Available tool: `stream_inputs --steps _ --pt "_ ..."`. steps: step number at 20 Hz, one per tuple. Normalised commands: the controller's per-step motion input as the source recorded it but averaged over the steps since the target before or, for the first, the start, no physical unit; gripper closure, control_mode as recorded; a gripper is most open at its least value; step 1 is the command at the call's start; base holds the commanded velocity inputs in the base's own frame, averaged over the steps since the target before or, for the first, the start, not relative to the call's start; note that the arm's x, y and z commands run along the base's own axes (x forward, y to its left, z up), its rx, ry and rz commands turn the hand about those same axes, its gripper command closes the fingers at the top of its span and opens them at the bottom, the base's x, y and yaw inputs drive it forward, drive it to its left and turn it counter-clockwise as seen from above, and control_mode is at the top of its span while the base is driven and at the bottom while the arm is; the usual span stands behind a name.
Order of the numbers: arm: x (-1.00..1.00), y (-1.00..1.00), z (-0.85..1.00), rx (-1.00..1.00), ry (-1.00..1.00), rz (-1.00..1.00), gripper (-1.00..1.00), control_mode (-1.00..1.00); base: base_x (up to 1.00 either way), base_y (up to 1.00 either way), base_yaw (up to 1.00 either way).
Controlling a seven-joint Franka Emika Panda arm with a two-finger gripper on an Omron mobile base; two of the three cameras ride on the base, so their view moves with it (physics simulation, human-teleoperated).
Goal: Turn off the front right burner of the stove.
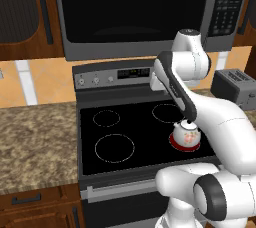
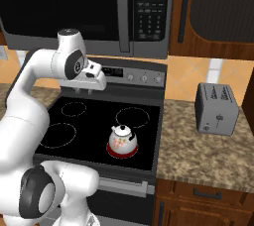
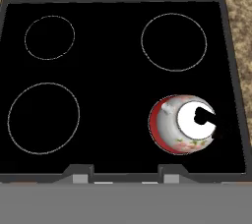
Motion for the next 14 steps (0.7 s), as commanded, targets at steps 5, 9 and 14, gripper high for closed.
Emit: stream_inputs --steps 5,9,14 --pt "0.00 0.00 0.04 0.00 0.00 0.00 -1.00 -1.00 0.00 0.00 0.00" --pt "0.00 0.00 0.00 0.00 0.00 0.00 -1.00 -1.00 0.00 0.00 0.00" --pt "-0.04 -0.28 -0.19 0.00 -0.01 -0.03 -1.00 -1.00 0.00 0.00 0.00"
